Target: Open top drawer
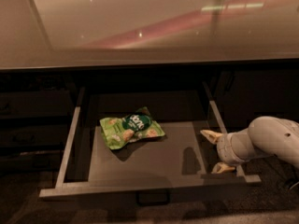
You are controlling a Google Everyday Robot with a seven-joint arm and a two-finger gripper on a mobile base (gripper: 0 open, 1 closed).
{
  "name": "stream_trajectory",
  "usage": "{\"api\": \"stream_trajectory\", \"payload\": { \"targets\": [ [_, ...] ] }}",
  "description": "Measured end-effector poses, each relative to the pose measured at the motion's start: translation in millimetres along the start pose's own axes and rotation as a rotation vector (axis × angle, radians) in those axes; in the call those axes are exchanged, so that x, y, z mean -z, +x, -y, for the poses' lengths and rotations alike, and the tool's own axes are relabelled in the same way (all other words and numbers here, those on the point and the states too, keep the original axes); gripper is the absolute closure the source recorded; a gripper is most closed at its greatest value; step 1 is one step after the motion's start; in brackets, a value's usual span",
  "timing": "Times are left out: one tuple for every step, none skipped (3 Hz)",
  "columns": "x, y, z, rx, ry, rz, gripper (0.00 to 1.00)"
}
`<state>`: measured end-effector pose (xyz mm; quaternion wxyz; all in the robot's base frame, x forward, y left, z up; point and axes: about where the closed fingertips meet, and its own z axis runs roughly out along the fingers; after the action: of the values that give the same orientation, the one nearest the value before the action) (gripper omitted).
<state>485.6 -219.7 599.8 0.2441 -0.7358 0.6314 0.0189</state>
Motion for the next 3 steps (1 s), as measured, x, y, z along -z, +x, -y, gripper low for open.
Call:
{"api": "stream_trajectory", "payload": {
  "targets": [
    [0.8, -2.8, -11.3, 0.002, -0.014, -0.006, 0.00],
    [0.8, -2.8, -11.3, 0.002, -0.014, -0.006, 0.00],
    [0.8, -2.8, -11.3, 0.002, -0.014, -0.006, 0.19]
  ]
}}
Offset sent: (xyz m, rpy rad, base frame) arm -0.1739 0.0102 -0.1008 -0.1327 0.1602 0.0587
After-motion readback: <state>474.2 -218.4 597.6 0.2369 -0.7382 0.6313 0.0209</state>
